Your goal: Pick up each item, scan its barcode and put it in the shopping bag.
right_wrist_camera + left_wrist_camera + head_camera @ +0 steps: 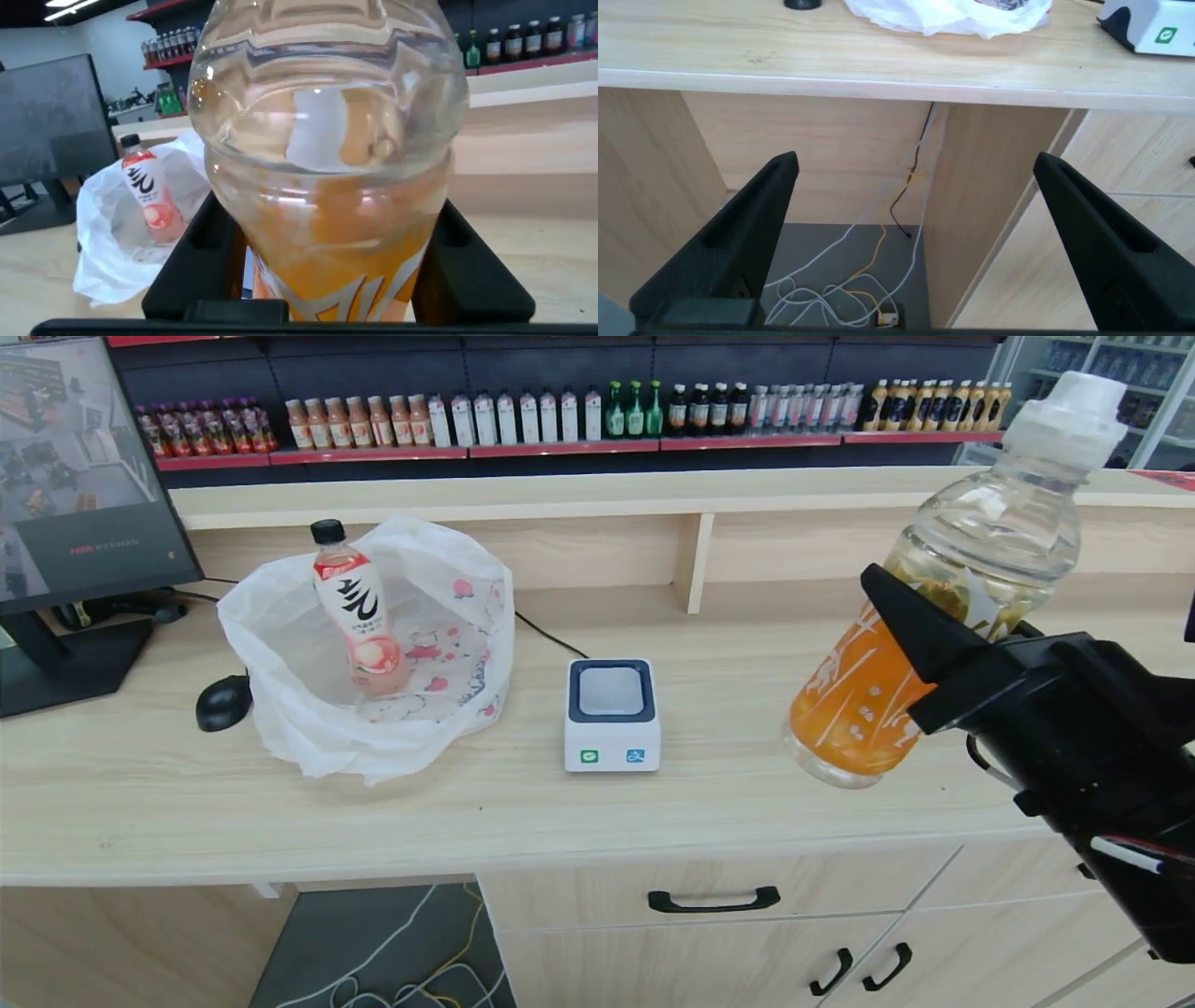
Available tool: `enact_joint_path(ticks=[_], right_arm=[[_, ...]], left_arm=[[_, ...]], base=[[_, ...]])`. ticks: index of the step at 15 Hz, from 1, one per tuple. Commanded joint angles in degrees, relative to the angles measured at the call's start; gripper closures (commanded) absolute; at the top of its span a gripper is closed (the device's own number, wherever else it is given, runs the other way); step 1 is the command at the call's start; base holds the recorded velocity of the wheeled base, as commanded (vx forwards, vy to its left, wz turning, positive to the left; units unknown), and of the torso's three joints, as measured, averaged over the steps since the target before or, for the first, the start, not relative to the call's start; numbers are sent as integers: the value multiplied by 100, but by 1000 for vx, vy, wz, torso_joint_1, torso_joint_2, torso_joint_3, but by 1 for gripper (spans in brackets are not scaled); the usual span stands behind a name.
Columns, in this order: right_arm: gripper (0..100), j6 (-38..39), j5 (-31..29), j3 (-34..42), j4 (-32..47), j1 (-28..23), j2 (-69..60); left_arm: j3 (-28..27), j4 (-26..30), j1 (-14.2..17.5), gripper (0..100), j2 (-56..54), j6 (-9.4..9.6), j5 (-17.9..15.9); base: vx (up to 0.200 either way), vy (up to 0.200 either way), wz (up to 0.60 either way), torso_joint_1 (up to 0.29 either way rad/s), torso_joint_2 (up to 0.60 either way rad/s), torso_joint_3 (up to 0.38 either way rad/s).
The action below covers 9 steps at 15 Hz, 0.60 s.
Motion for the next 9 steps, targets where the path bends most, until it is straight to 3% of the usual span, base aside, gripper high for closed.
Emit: enact_joint_path(ticks=[1, 6, 9], right_arm=[[100, 24, 3, 27, 8, -90, 8], [100, 15, 12, 123, 8, -99, -124], [100, 24, 12, 62, 8, -99, -106]], left_arm=[[0, 0, 5, 0, -2, -1, 0], [0, 0, 5, 0, -2, -1, 0], [0, 0, -4, 0, -2, 17, 0]], base=[[0, 200, 0, -2, 7, 2], [0, 200, 0, 4, 3, -1], [0, 0, 0, 0, 0, 0]])
